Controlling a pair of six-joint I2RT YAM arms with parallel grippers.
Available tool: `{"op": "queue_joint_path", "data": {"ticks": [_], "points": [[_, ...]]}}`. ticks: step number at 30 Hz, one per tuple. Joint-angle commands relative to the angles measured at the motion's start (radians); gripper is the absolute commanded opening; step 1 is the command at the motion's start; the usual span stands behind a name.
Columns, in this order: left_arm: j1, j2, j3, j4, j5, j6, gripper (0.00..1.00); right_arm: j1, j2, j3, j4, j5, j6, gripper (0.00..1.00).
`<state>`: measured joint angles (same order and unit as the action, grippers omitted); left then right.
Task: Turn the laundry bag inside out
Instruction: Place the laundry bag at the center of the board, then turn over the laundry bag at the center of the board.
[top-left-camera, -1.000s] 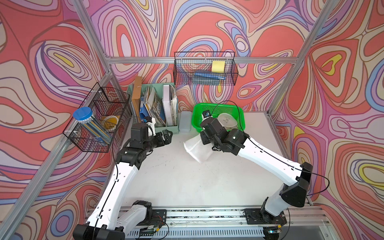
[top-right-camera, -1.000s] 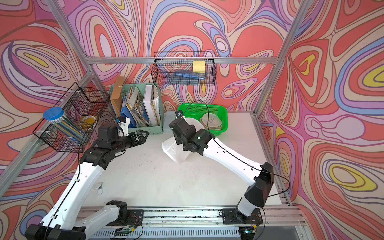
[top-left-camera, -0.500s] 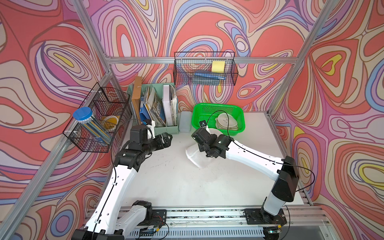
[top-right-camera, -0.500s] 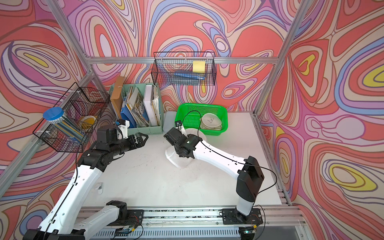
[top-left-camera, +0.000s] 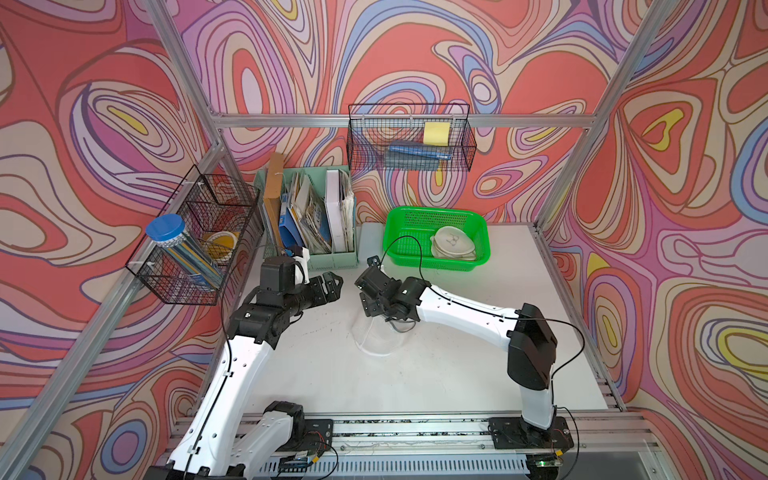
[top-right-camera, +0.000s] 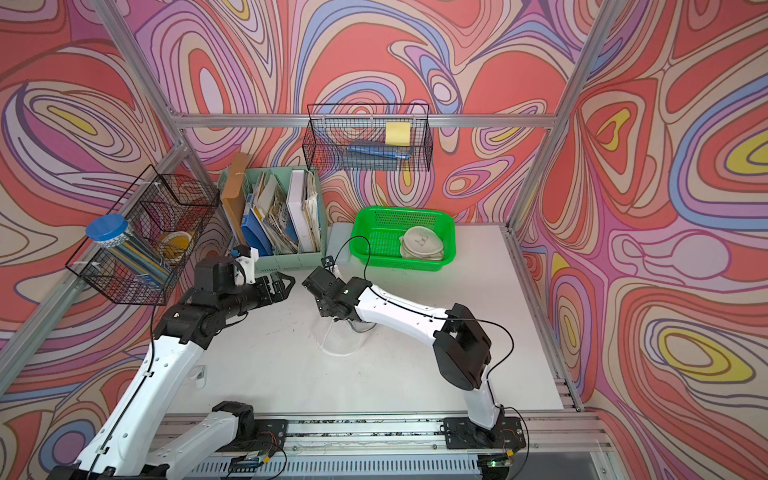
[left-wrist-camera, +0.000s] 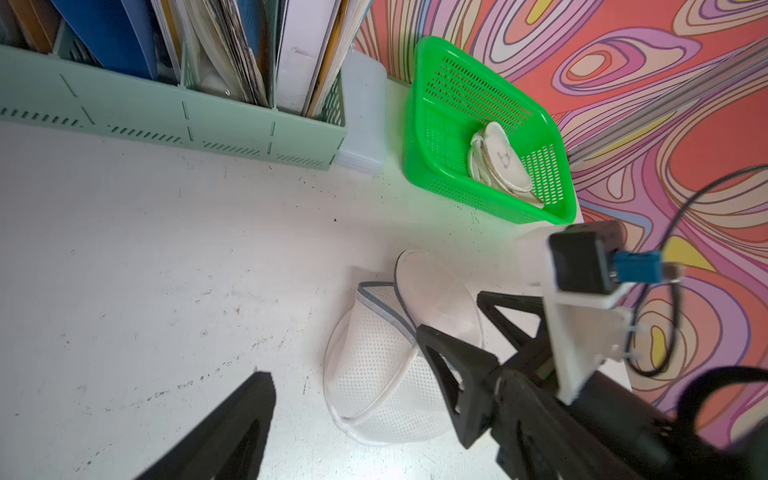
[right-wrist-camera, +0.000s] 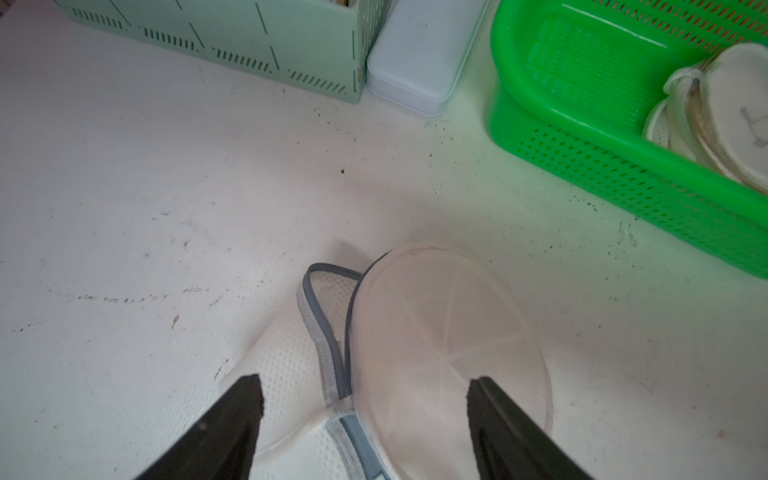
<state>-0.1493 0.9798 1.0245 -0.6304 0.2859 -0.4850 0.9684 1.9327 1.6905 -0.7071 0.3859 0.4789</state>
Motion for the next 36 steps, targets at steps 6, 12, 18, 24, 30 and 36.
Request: {"op": "queue_joint_path", "data": {"ticks": [6, 12, 18, 24, 30, 36], "points": [[-0.145, 0.041, -0.110, 0.012, -0.029, -0.072, 0.80, -0.221, -0.104, -0.220, 0.077, -0.321, 0.055, 0.81], [-0.291, 0.154, -0.147, 0.040, -0.139, -0.117, 0.75, -0.363, -0.087, -0.387, 0.224, -0.564, 0.157, 0.79], [-0.350, 0.235, -0.161, 0.072, -0.179, -0.127, 0.74, -0.443, -0.050, -0.479, 0.379, -0.718, 0.258, 0.76], [-0.358, 0.273, -0.172, 0.104, -0.177, -0.133, 0.75, -0.479, -0.027, -0.509, 0.499, -0.810, 0.334, 0.55], [-0.359, 0.278, -0.154, 0.106, -0.187, -0.120, 0.75, -0.489, -0.068, -0.498, 0.490, -0.779, 0.326, 0.08], [-0.359, 0.262, -0.023, 0.017, -0.254, -0.078, 0.77, -0.487, -0.190, -0.428, 0.368, -0.643, 0.237, 0.00]]}}
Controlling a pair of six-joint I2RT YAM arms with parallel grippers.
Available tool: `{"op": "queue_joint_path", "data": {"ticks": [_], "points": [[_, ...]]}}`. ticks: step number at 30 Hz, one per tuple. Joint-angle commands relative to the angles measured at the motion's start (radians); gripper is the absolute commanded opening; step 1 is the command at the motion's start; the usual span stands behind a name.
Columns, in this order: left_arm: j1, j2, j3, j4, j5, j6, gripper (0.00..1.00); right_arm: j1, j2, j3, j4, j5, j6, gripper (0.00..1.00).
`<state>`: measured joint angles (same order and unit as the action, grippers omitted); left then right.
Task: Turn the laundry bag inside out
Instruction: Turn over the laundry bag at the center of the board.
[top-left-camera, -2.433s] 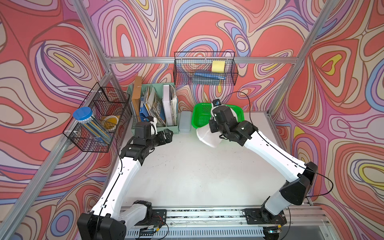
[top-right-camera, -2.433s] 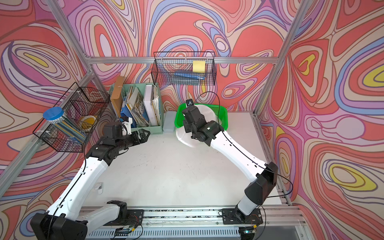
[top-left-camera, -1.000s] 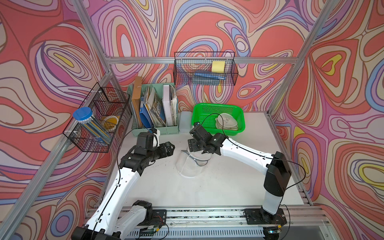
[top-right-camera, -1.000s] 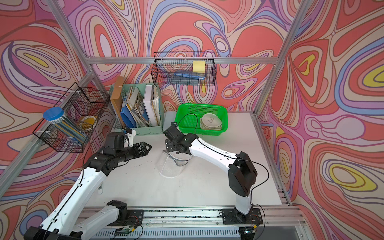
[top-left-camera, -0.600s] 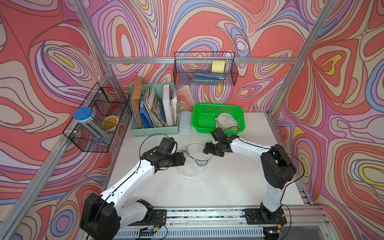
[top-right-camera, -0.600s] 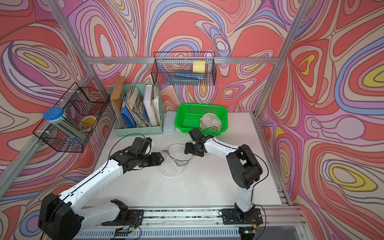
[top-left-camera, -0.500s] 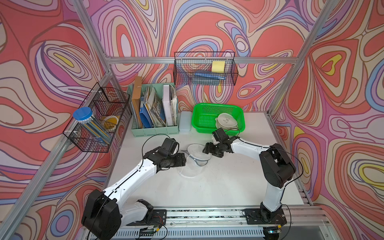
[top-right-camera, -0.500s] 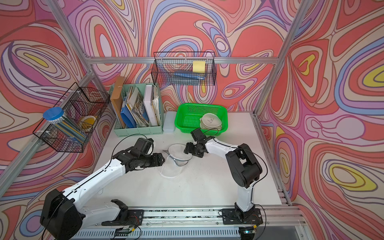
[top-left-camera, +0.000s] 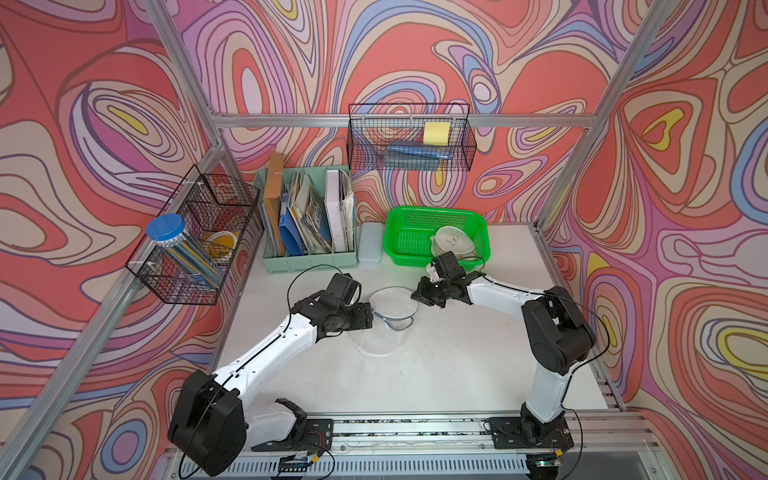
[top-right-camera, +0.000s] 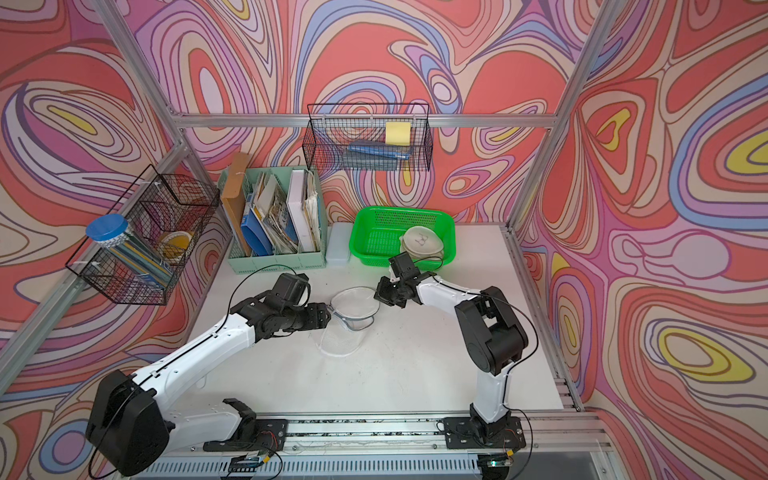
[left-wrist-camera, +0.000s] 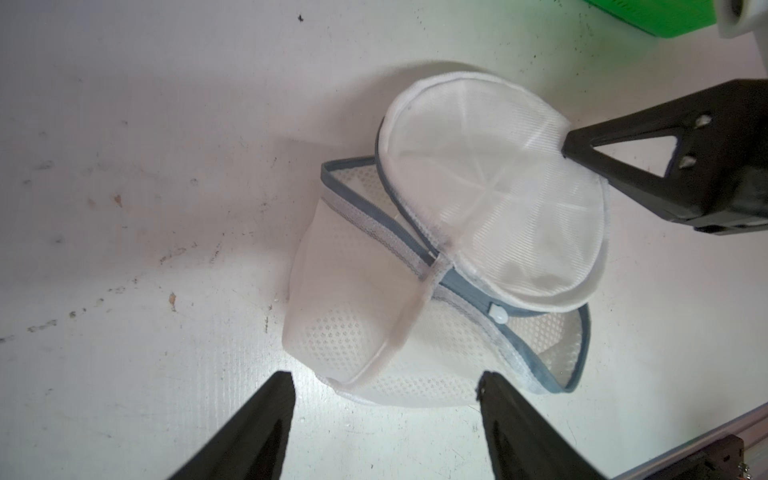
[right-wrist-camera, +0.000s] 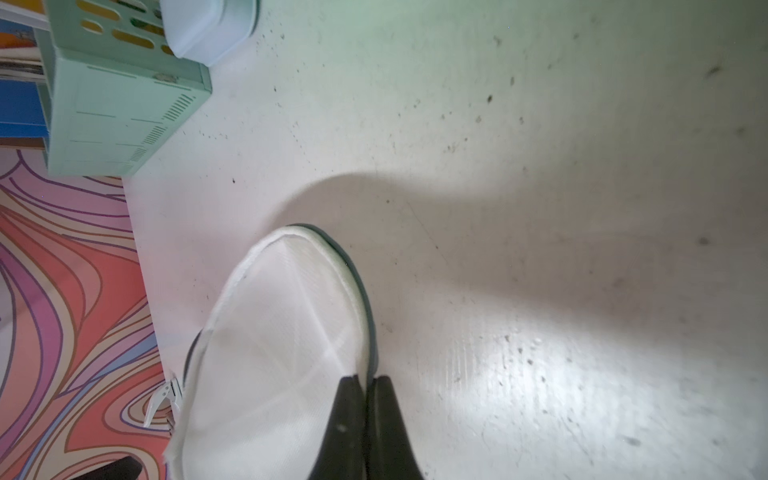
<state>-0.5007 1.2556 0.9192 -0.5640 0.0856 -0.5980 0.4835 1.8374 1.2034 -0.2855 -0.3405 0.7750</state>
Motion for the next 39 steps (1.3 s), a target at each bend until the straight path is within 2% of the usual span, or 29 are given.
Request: {"op": "queue_joint_path", "data": {"ticks": [1, 6, 10, 15, 20, 22, 25, 28, 33, 36, 39], "points": [[-0.006, -0.019, 0.105, -0.062, -0.062, 0.040, 0.77, -0.002, -0.113, 0.073, -0.076, 0.113, -0.075, 0.00], [-0.006, -0.045, 0.206, -0.086, -0.063, 0.049, 0.79, 0.003, -0.210, 0.139, -0.199, 0.329, -0.161, 0.00], [-0.006, -0.048, 0.262, -0.094, -0.045, 0.037, 0.79, 0.031, -0.263, 0.210, -0.283, 0.444, -0.234, 0.00], [-0.006, -0.082, 0.285, -0.100, -0.059, 0.035, 0.80, 0.194, -0.224, 0.316, -0.374, 0.659, -0.315, 0.00], [-0.005, -0.140, 0.284, -0.141, -0.101, 0.035, 0.81, 0.324, -0.128, 0.350, -0.389, 0.747, -0.301, 0.00], [-0.004, -0.170, 0.283, -0.166, -0.131, 0.035, 0.82, 0.391, -0.097, 0.364, -0.366, 0.743, -0.306, 0.00], [-0.003, -0.224, 0.280, -0.200, -0.174, 0.038, 0.84, 0.477, -0.072, 0.391, -0.313, 0.685, -0.315, 0.12], [-0.001, -0.273, 0.285, -0.235, -0.219, 0.035, 0.87, 0.544, -0.007, 0.442, -0.270, 0.591, -0.341, 0.33], [-0.001, -0.316, 0.294, -0.277, -0.257, 0.025, 0.88, 0.578, 0.044, 0.527, -0.234, 0.422, -0.367, 0.51], [0.000, -0.318, 0.294, -0.288, -0.252, 0.008, 0.88, 0.578, 0.034, 0.532, -0.229, 0.386, -0.371, 0.63], [0.001, -0.312, 0.287, -0.285, -0.224, -0.014, 0.85, 0.577, 0.003, 0.505, -0.234, 0.438, -0.379, 0.69]]}}
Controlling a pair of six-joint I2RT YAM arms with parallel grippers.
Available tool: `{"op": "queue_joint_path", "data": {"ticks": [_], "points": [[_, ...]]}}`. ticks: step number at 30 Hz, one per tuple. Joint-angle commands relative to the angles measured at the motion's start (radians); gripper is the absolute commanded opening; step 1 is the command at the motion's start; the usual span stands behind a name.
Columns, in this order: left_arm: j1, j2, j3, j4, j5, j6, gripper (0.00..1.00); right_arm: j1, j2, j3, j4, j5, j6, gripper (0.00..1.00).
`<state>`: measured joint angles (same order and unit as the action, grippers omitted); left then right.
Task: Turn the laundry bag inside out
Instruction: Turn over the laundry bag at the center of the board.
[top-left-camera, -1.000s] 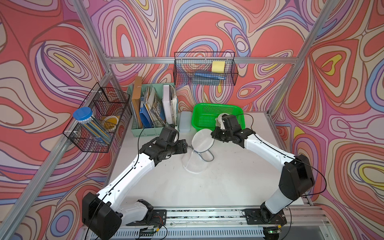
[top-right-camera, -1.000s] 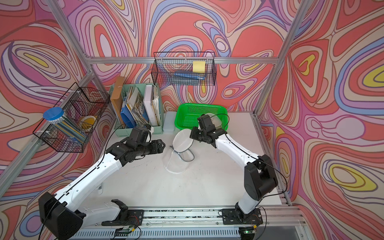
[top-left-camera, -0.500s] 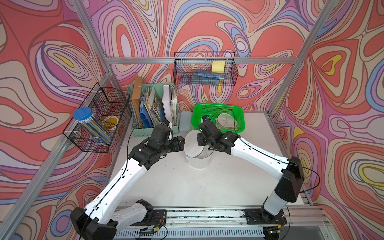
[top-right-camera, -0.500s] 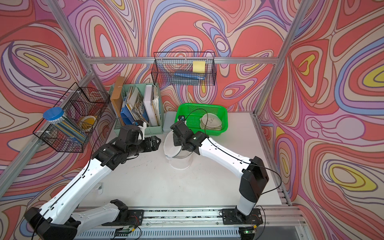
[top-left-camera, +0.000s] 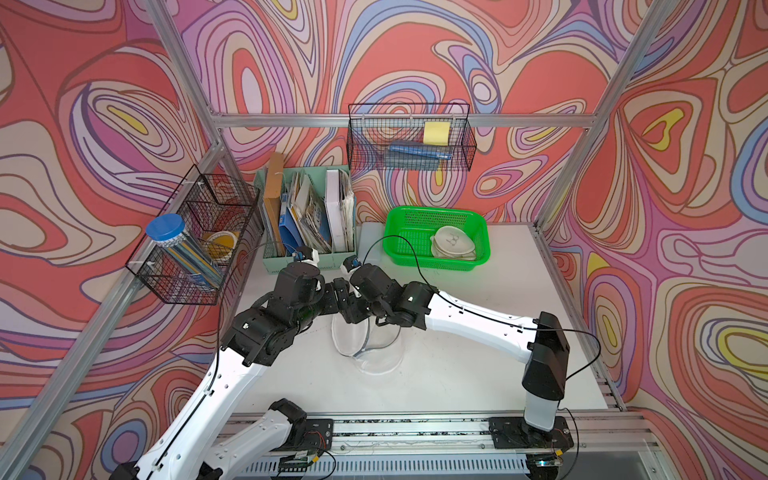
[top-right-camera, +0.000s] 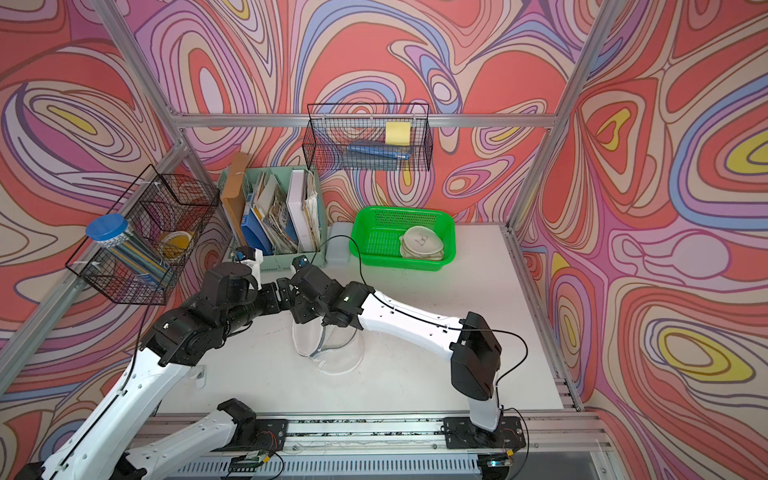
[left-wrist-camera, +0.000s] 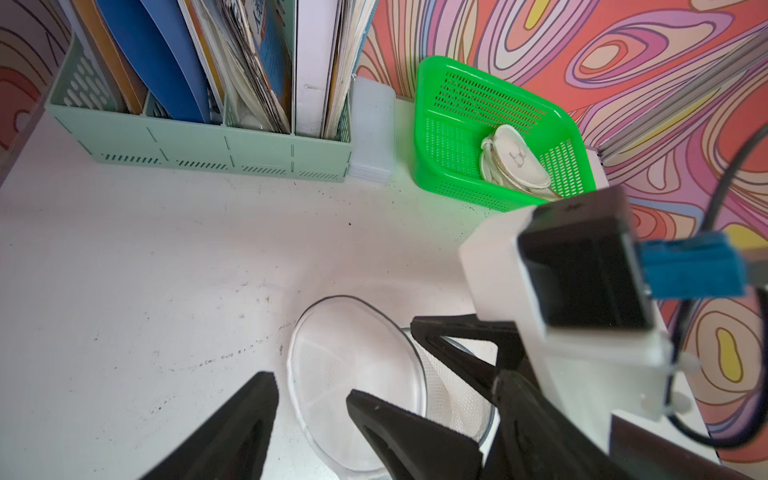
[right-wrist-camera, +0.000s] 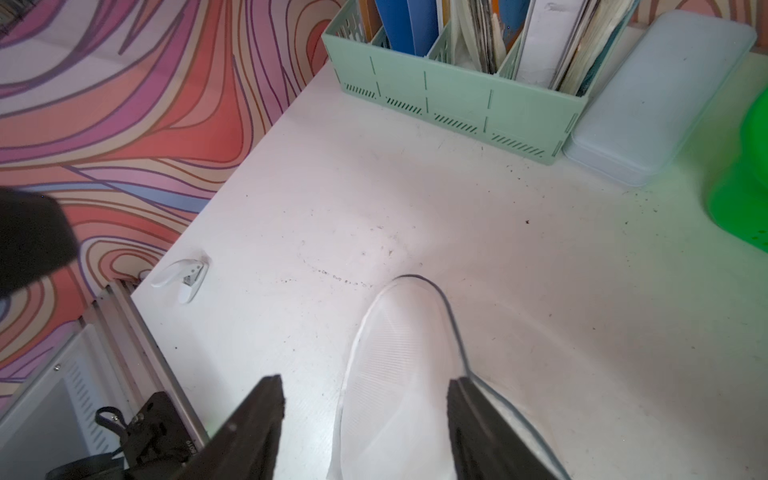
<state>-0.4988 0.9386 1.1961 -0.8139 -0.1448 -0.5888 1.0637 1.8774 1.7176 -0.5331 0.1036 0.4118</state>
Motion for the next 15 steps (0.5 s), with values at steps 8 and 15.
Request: {"op": "queue_joint_path", "data": {"ticks": [8, 15], "points": [[-0.001, 0.096, -0.009, -0.008, 0.118, -0.074, 0.78, -0.090, -0.093, -0.091, -0.048, 0.050, 0.018, 0.72], [-0.020, 0.274, -0.020, 0.050, 0.286, -0.216, 0.63, -0.227, -0.193, -0.271, -0.047, 0.030, 0.052, 0.74]]}}
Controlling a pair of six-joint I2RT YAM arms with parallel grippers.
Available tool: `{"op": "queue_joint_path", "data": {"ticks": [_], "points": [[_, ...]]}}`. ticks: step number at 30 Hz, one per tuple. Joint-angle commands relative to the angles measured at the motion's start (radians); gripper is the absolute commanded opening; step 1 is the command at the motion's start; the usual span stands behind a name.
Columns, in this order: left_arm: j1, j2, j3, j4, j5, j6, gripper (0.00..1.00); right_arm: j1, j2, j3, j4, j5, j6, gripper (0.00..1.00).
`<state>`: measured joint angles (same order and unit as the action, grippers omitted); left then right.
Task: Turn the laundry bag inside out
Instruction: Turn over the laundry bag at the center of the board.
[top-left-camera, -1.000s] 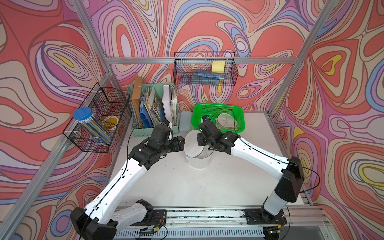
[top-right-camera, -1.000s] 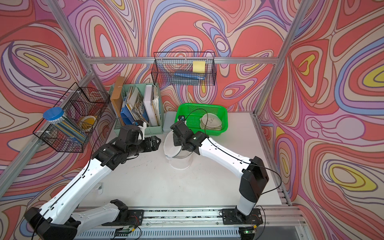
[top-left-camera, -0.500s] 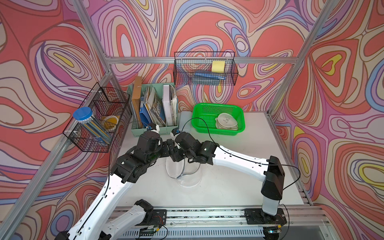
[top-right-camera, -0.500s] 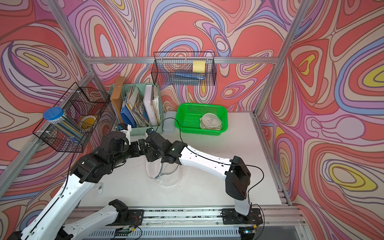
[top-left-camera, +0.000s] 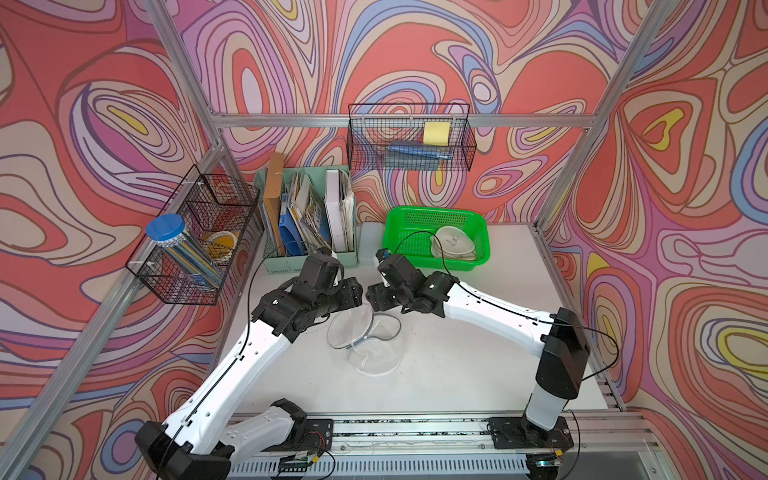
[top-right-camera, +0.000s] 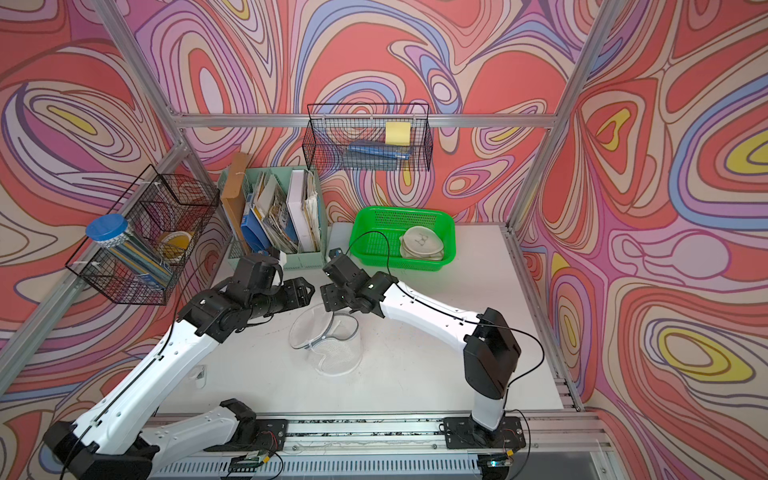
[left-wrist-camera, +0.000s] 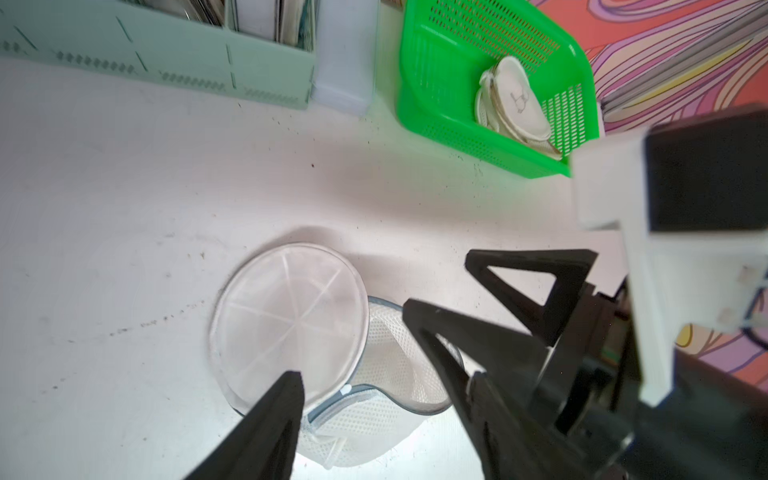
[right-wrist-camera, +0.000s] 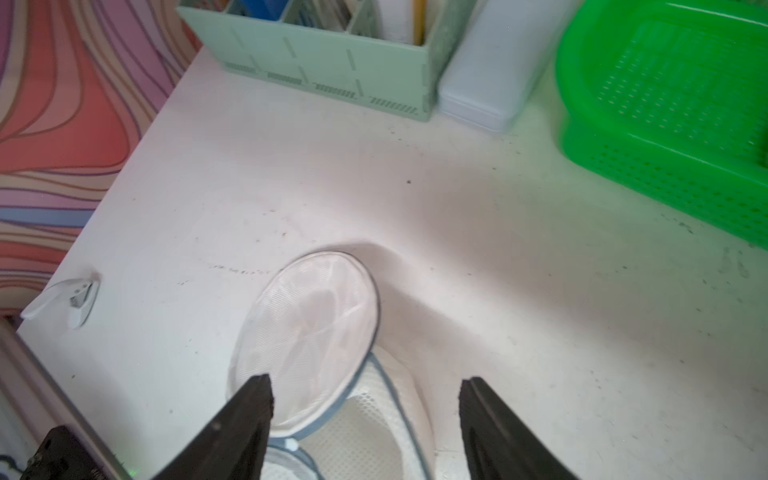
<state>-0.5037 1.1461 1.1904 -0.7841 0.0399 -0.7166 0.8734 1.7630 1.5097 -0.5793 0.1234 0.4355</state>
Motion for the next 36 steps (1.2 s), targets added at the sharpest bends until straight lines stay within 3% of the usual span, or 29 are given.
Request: {"op": "queue_joint_path", "data": {"ticks": [1, 13, 28, 36], "points": [[-0.028, 0.097, -0.009, 0.025, 0.109, -0.115, 0.61, -0.055, -0.102, -0.097, 0.011, 0.014, 0.033, 0.74], [-0.115, 0.404, 0.025, 0.022, 0.190, -0.429, 0.61, -0.138, -0.274, -0.349, 0.060, 0.139, 0.051, 0.89], [-0.128, 0.679, 0.259, -0.114, 0.158, -0.424, 0.63, -0.155, -0.356, -0.478, 0.101, 0.178, 0.063, 0.91], [-0.127, 0.717, 0.276, -0.199, 0.139, -0.387, 0.65, -0.160, -0.378, -0.491, 0.098, 0.199, 0.071, 0.91]]}}
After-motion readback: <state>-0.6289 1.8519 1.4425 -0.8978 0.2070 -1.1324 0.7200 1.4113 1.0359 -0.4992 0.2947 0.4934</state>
